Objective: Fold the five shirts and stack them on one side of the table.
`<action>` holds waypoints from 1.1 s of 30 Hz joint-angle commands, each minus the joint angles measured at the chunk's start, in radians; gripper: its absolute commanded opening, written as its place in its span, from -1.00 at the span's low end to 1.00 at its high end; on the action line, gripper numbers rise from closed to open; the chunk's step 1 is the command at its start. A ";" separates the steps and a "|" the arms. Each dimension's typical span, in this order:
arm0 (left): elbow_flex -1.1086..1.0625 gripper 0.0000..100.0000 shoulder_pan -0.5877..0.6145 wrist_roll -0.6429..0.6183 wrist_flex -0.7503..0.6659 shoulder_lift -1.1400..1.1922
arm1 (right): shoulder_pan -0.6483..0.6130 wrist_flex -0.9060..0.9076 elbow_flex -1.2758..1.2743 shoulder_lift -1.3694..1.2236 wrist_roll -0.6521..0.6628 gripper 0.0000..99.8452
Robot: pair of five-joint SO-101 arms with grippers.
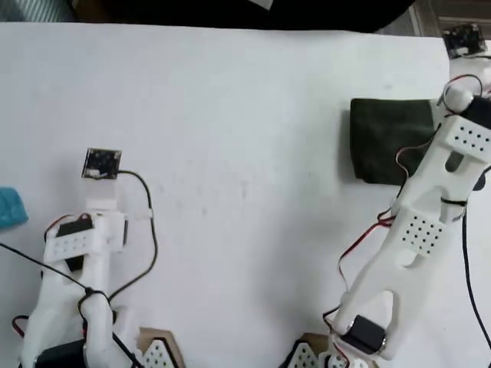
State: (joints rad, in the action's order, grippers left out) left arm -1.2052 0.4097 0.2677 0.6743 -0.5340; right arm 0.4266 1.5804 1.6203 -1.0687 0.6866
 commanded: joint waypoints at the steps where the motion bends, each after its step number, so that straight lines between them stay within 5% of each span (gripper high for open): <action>1: 0.002 -0.95 -0.002 -0.002 -0.015 -0.017 | -0.039 0.202 0.029 0.176 -0.006 -0.95; 9: 0.002 -0.95 -0.002 -0.003 -0.015 -0.017 | -0.018 0.194 -0.207 0.533 -0.112 -0.95; 14: 0.002 -0.95 -0.002 -0.003 -0.015 -0.017 | -0.051 0.193 -0.732 0.984 -0.169 -0.95; 19: 0.002 -0.95 -0.002 -0.003 -0.017 -0.017 | -0.239 0.145 -1.419 1.354 -0.169 -0.95; 26: 0.002 -0.95 -0.002 -0.003 -0.017 -0.017 | -0.538 -0.444 -2.295 1.443 -0.170 -0.95; 33: 0.002 -0.95 -0.002 -0.003 -0.017 -0.017 | -0.665 -0.934 -2.667 1.435 -0.170 -0.95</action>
State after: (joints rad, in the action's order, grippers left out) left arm -1.2052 0.4066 0.2677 0.6743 -0.5340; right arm -0.2041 0.8362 -0.9436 0.3214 0.5240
